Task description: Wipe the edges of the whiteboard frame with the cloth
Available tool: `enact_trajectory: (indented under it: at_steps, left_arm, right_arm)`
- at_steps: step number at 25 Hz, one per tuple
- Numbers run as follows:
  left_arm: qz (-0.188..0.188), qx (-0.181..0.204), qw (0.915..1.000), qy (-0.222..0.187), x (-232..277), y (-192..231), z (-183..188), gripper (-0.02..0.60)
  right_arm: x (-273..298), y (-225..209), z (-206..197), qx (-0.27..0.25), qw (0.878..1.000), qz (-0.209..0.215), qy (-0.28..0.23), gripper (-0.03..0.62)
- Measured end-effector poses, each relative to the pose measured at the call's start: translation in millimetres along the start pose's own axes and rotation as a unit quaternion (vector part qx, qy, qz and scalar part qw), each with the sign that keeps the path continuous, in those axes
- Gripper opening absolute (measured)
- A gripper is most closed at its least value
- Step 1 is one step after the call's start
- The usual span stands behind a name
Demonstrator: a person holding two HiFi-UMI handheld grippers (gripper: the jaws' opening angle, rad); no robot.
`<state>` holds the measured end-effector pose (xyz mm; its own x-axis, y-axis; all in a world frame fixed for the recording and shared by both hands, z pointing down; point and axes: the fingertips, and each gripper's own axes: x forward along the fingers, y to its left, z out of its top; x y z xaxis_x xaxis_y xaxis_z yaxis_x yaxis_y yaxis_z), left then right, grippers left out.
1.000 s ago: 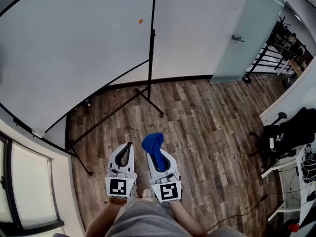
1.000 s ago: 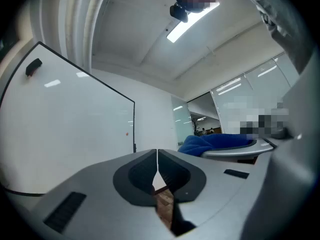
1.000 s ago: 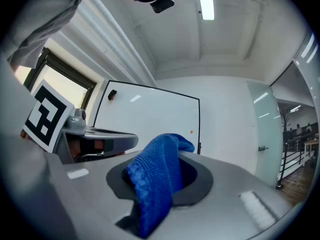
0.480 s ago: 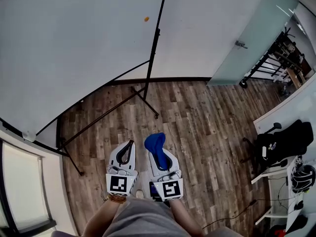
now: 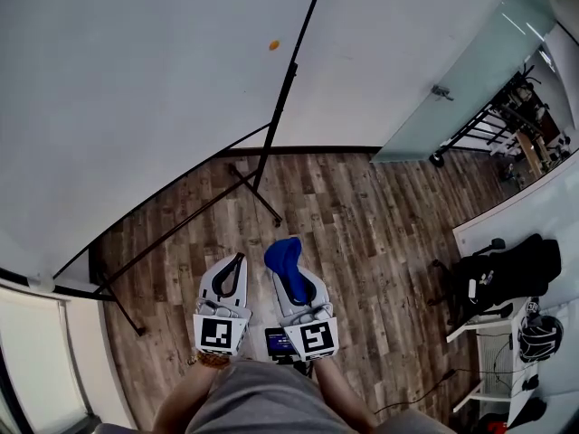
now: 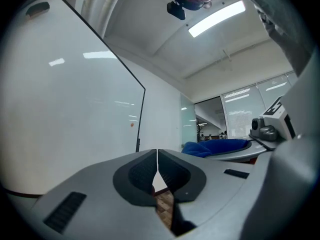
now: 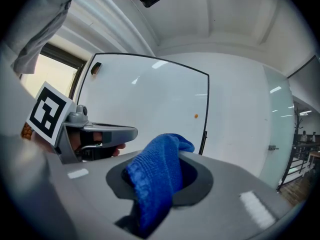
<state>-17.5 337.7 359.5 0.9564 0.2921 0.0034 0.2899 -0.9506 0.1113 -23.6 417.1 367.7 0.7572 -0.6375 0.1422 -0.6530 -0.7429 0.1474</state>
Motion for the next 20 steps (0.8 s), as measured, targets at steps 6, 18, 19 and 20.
enact_trajectory:
  at_steps: [6, 18, 19, 20]
  left_arm:
    - [-0.012, 0.001, 0.9999, -0.002, 48.1, 48.2, 2.8, 0.015]
    - [-0.043, 0.010, 0.9989, 0.017, 117.8, 75.5, -2.3, 0.015]
    - [-0.043, 0.014, 0.9988, 0.019, 125.6, 77.4, -4.6, 0.015]
    - [-0.042, 0.017, 0.9987, 0.022, 133.7, 79.8, -6.7, 0.015]
  right_arm:
    - [66.4, -27.5, 4.6, -0.009, 1.000, -0.009, 0.007, 0.110]
    - [129.8, -100.2, -27.4, 0.021, 0.998, -0.046, 0.029, 0.112]
    - [137.9, -109.2, -32.8, 0.024, 0.998, -0.047, 0.033, 0.114]
    - [146.8, -118.7, -39.3, 0.025, 0.998, -0.047, 0.037, 0.114]
